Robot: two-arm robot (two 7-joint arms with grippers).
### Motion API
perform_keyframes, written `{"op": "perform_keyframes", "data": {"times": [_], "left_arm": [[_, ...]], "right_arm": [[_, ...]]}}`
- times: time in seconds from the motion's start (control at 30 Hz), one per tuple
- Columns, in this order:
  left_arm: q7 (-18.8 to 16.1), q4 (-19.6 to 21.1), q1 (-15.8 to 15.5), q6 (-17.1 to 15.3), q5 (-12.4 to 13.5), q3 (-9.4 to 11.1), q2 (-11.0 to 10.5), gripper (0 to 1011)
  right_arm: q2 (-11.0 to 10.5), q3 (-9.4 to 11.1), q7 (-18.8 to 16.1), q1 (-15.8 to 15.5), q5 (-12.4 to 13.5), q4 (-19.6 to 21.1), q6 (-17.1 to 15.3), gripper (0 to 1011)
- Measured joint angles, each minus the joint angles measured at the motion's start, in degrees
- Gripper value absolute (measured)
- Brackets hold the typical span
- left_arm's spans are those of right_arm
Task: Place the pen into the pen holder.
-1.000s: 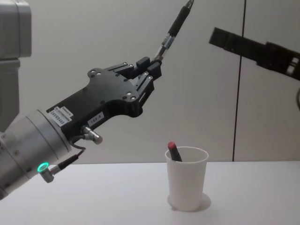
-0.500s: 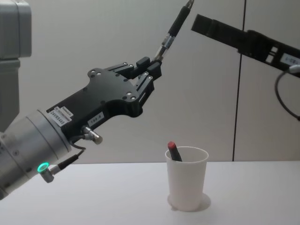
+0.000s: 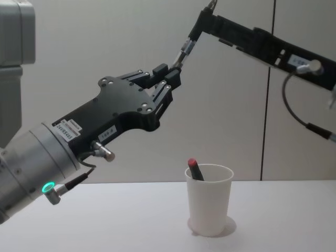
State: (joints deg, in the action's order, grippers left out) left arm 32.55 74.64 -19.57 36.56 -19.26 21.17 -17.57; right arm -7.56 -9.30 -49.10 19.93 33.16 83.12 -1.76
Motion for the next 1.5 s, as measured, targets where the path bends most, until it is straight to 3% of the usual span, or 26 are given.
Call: {"op": "perform_keyframes", "data": {"times": [0.2,0.83,1.03,1.13,1.5], "left_arm": [[0.0,0.0,0.0,0.0,0.0,0.0,0.0,178],[0.0,0.0,0.0,0.0,0.0,0.0,0.0,178],[0.0,0.0,0.0,0.0,0.0,0.0,0.0,347],[0.0,0.0,0.0,0.0,0.0,0.0,0.0,403],[0.0,0.0,0.0,0.0,0.0,0.0,0.0,769]], "right_arm": [[0.8,-0.8,0.3,1.3,0.3,-1.5,-0.5,862],[1.8,-2.7,0.6,3.1,1.2,-3.0,-0.8,242],[1.8,-3.0,1.0,3.1,1.7,-2.8,-0.9,109],[1.7,-3.1,1.2,3.1,1.9,-2.6,-0.9,110],[1.3,-3.3,2.0,3.2,3.1,-1.8,-1.2,109]]}}
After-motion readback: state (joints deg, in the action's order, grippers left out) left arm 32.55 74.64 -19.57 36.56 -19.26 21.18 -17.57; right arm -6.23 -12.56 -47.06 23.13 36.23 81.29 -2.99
